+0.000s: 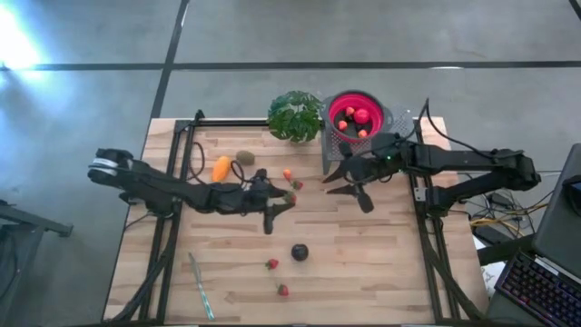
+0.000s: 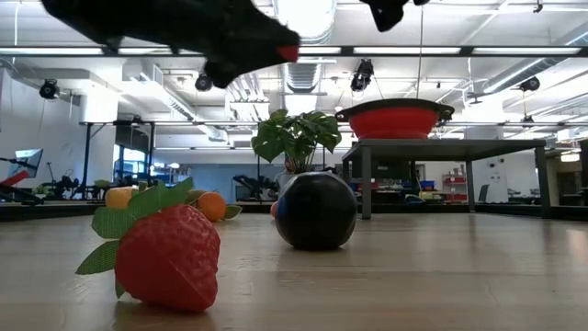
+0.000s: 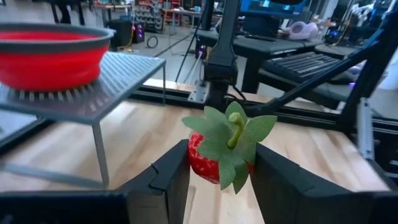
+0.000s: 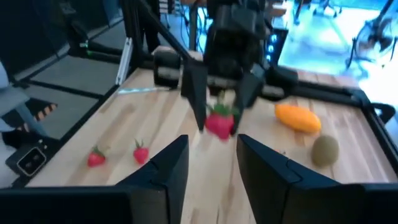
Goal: Pick & Place Fruit
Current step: Put the strawberry into the red strainer bowl on the shelf
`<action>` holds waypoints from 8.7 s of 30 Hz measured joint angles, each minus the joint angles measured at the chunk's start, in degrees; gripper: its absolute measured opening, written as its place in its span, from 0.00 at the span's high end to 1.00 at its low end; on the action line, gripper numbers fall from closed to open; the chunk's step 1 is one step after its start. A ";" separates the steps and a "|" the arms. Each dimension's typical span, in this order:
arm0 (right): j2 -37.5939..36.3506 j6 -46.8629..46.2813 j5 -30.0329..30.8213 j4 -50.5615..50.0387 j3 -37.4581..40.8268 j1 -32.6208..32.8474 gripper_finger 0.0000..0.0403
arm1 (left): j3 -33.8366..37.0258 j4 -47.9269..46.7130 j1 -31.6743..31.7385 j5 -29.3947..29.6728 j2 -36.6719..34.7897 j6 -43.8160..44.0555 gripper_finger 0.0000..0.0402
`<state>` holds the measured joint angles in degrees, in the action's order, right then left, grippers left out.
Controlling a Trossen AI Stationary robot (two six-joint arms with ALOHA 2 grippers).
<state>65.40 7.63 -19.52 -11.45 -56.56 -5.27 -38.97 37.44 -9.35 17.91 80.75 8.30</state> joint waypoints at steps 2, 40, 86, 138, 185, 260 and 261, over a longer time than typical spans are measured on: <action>0.33 -0.08 0.47 1.67 0.27 0.45 0.65 | -2.59 0.07 0.42 -0.02 2.51 -1.33 0.62; 0.65 3.09 4.46 -2.97 0.55 1.15 0.90 | -32.04 -18.17 3.79 -0.69 17.46 -8.34 0.62; 13.01 1.13 7.15 -36.73 -24.44 -38.76 0.98 | -31.00 -38.04 2.36 6.26 17.33 1.10 0.26; 20.53 7.54 10.70 -52.20 -36.70 -40.03 0.61 | -31.13 -63.88 1.78 6.48 9.29 4.30 0.26; 2.96 2.83 18.24 -52.27 -34.22 -23.14 0.61 | -23.16 -54.85 -26.41 6.19 21.30 22.38 0.26; 2.85 6.14 13.95 -40.87 -20.08 -4.08 0.64 | -14.26 -32.94 -16.13 18.34 5.23 17.63 0.61; 2.85 6.07 14.73 -39.91 -19.21 -2.35 0.64 | -13.03 -30.04 -14.99 16.75 4.66 16.60 0.61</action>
<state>68.25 13.69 -4.79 -51.36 -75.77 -7.62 -52.00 7.40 -24.34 34.66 85.42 24.90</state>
